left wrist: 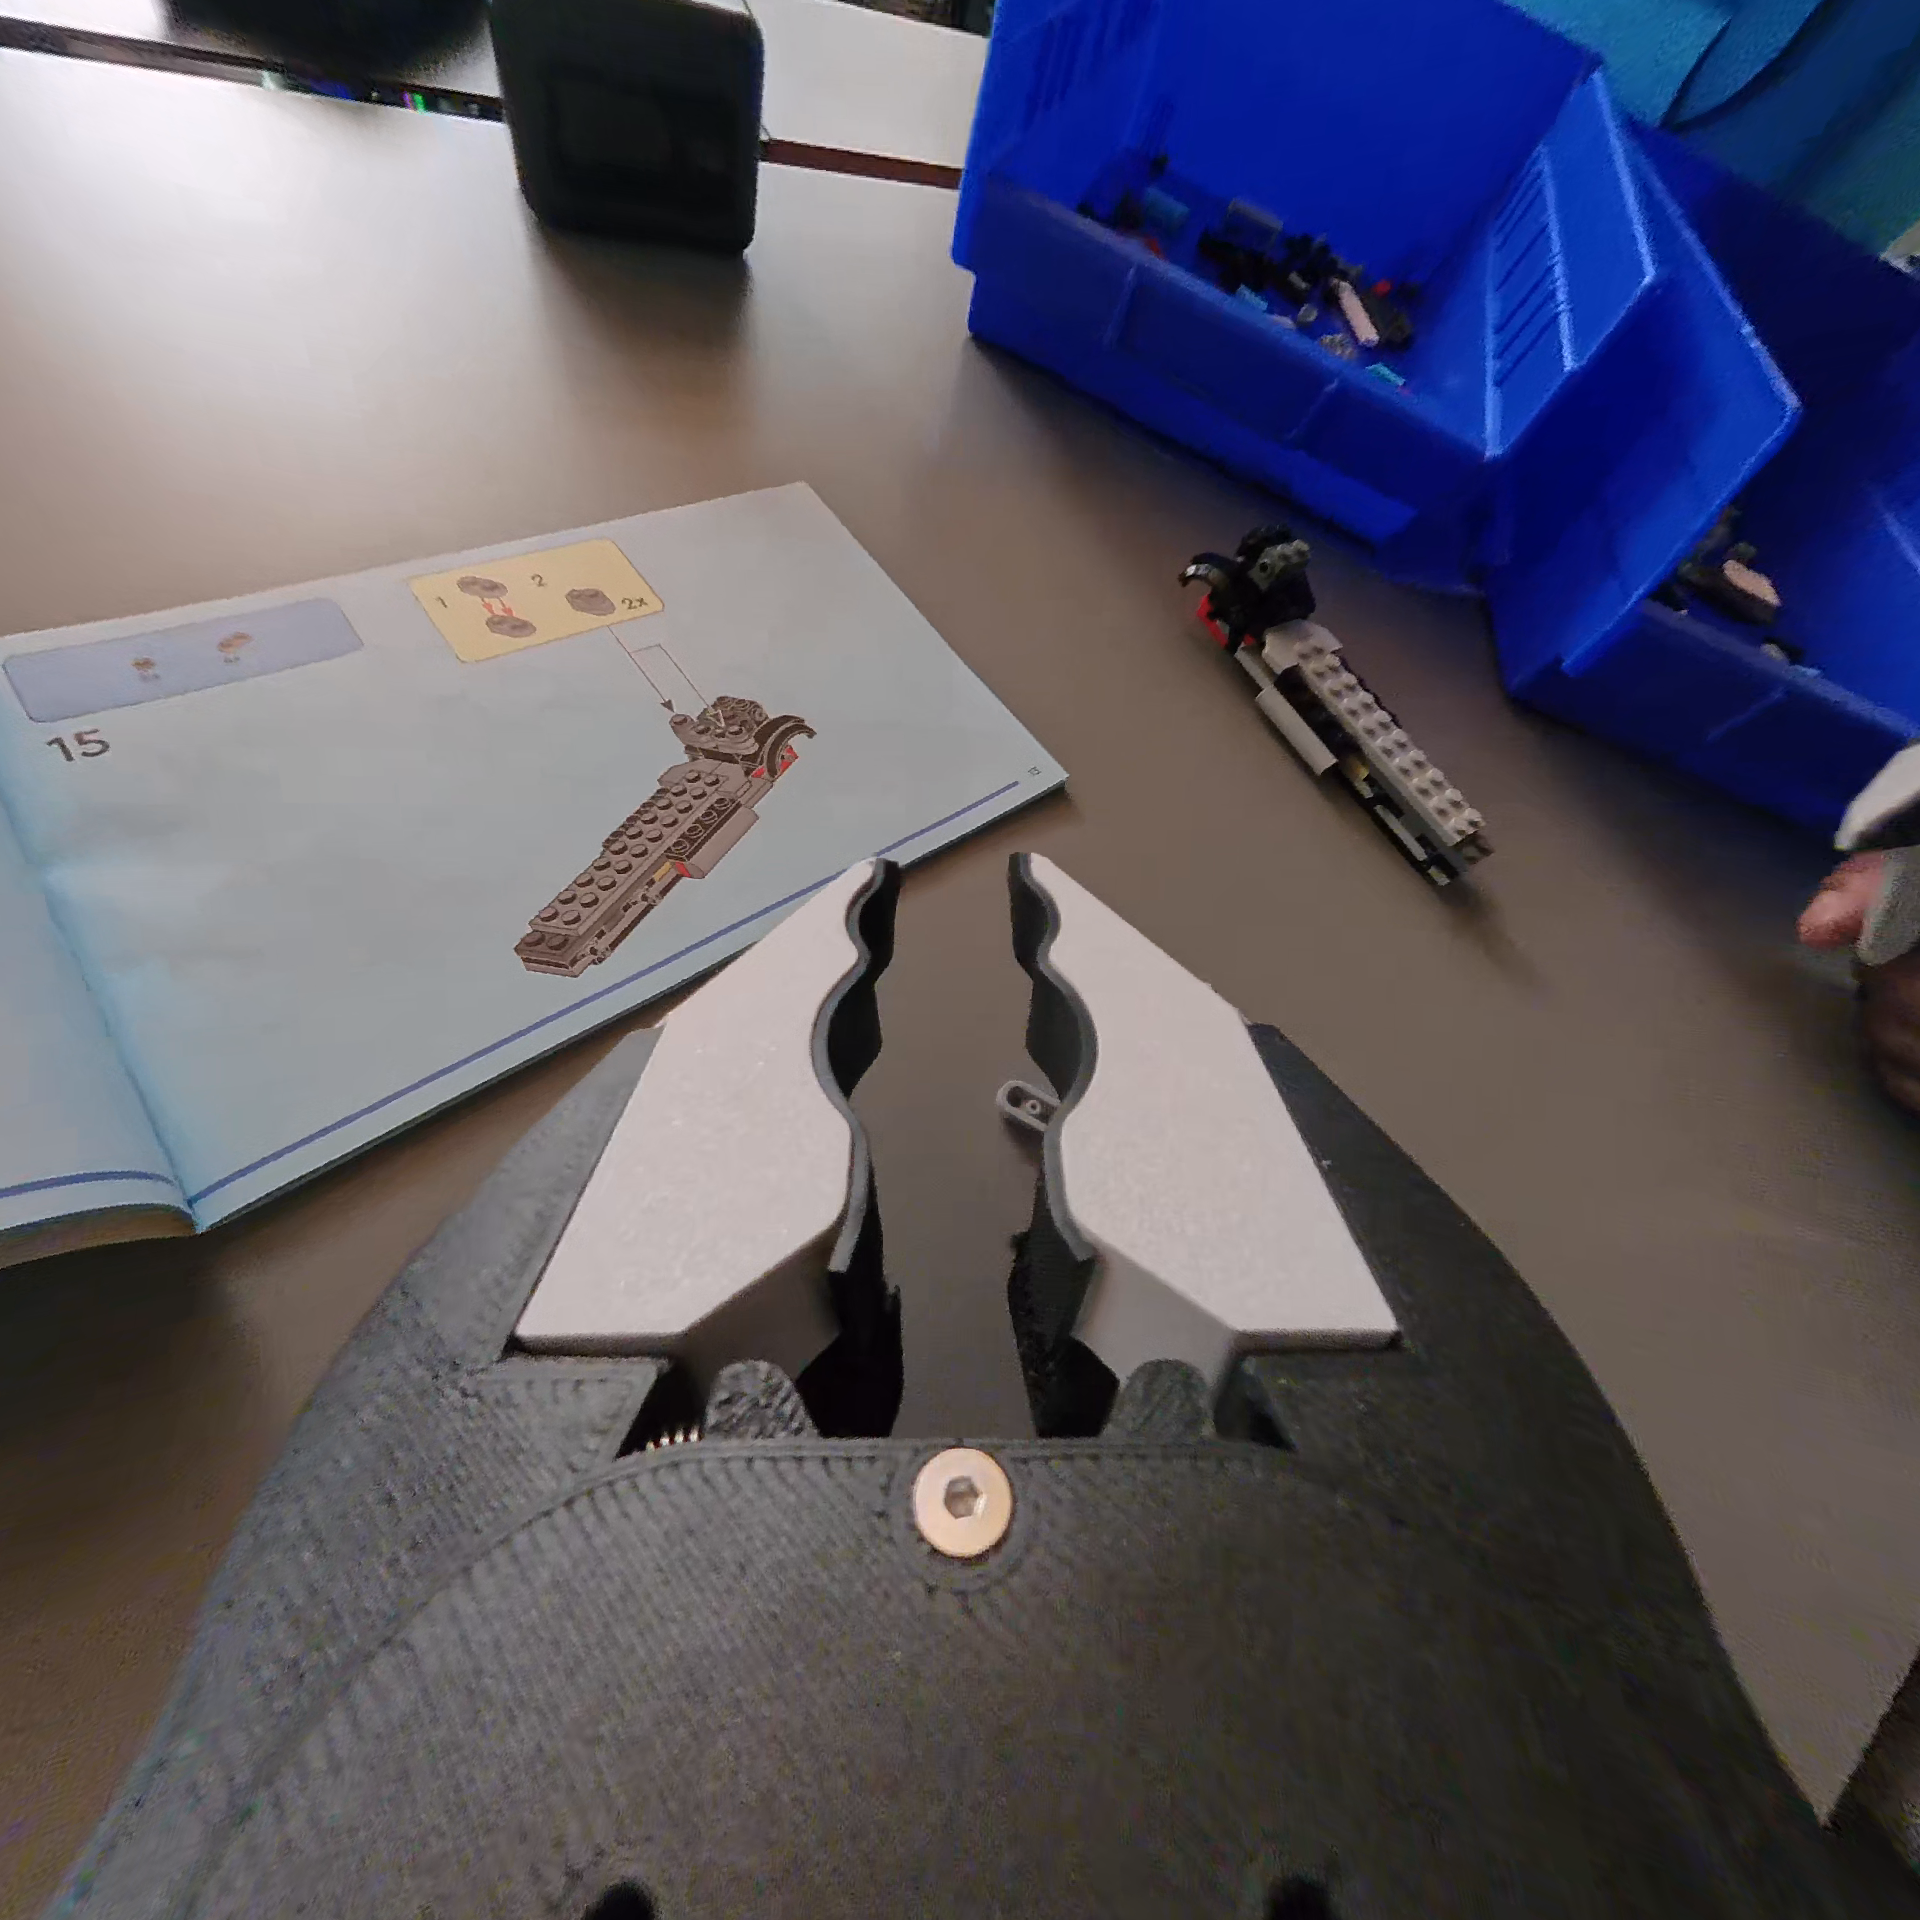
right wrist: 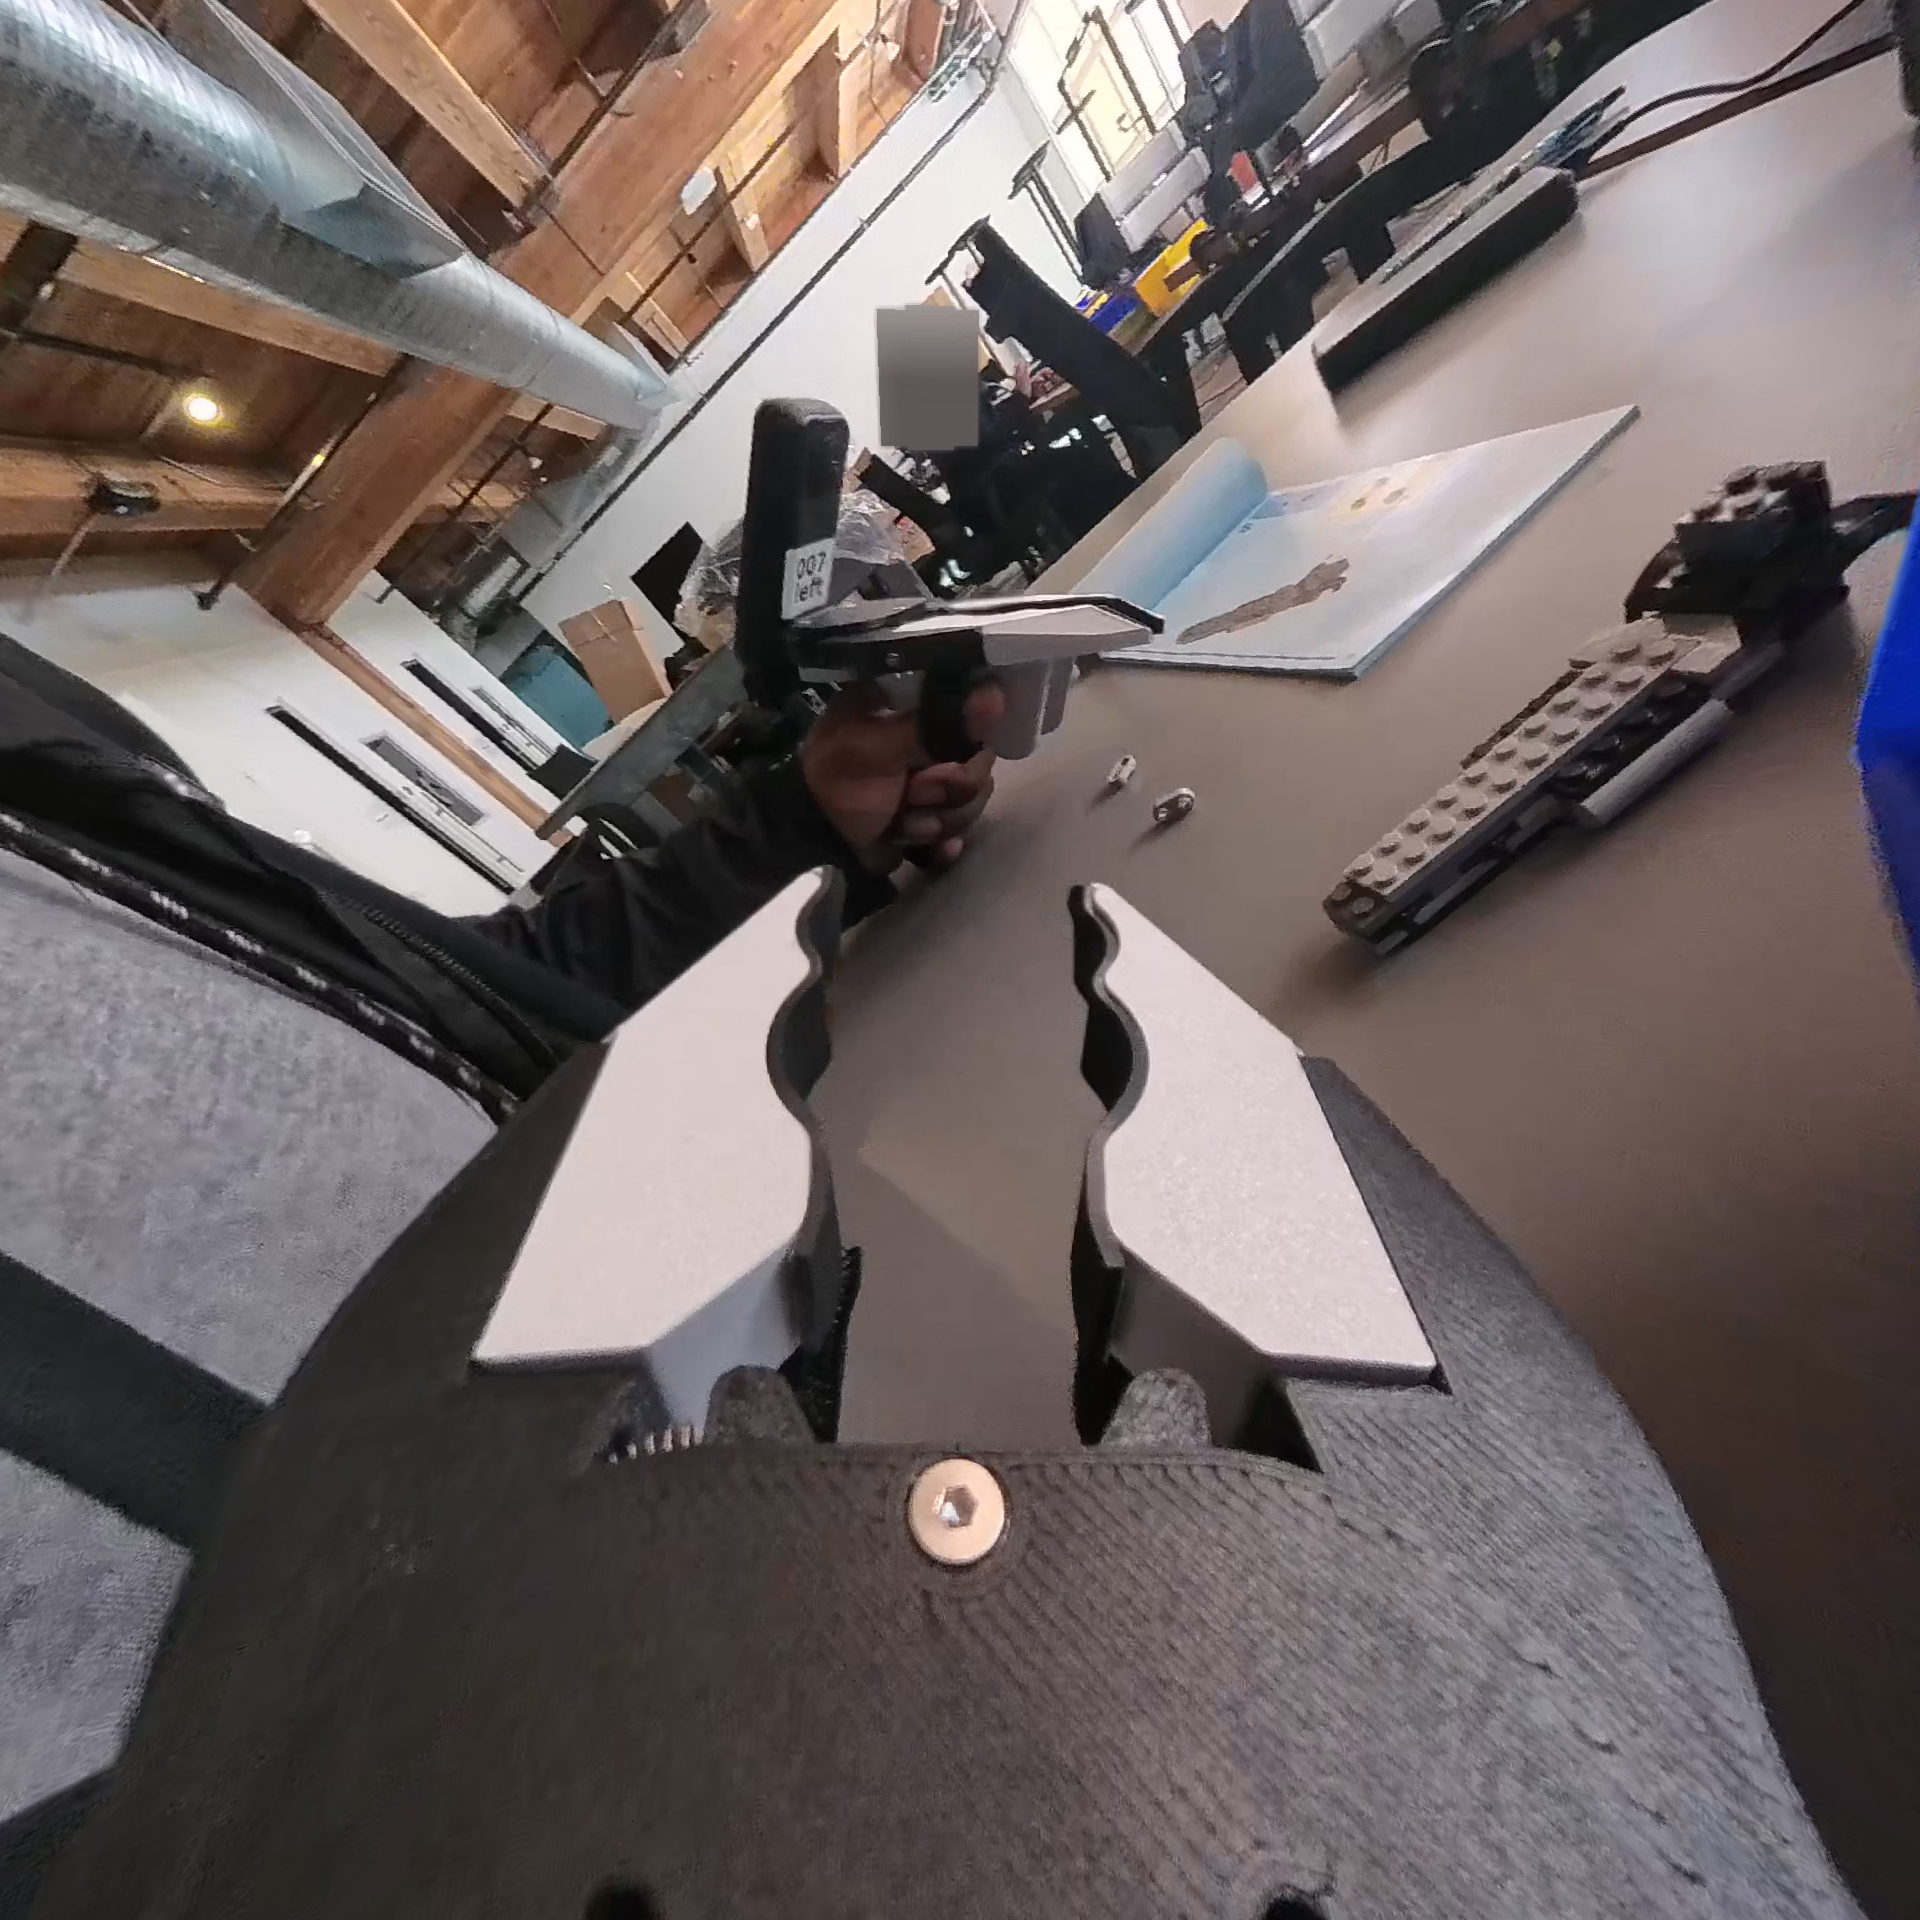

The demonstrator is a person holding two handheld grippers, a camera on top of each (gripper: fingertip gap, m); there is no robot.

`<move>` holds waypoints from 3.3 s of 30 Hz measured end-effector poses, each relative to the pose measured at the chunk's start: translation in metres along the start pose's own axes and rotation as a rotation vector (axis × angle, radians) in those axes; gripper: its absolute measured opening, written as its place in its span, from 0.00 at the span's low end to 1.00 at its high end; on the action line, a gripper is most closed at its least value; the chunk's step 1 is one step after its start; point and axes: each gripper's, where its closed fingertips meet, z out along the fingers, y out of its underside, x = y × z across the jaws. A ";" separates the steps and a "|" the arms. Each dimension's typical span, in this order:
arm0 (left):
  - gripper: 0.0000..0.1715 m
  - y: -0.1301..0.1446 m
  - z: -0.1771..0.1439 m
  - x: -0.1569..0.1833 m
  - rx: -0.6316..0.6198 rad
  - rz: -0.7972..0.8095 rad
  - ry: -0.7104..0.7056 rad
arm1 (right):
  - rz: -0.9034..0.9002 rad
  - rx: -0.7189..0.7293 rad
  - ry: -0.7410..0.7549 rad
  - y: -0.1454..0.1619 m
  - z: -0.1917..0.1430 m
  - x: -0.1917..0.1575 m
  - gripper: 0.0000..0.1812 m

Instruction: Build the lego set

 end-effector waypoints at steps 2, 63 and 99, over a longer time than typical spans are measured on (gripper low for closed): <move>0.14 0.000 -0.001 0.003 0.001 -0.001 0.027 | -0.022 -0.014 0.026 0.001 0.006 0.003 0.25; 0.14 0.000 -0.004 0.008 0.012 0.027 0.052 | -0.063 -0.102 0.067 0.013 0.036 0.006 0.25; 0.15 -0.008 -0.014 0.012 0.086 -0.014 0.124 | -0.630 -0.386 0.639 -0.121 -0.146 0.057 0.18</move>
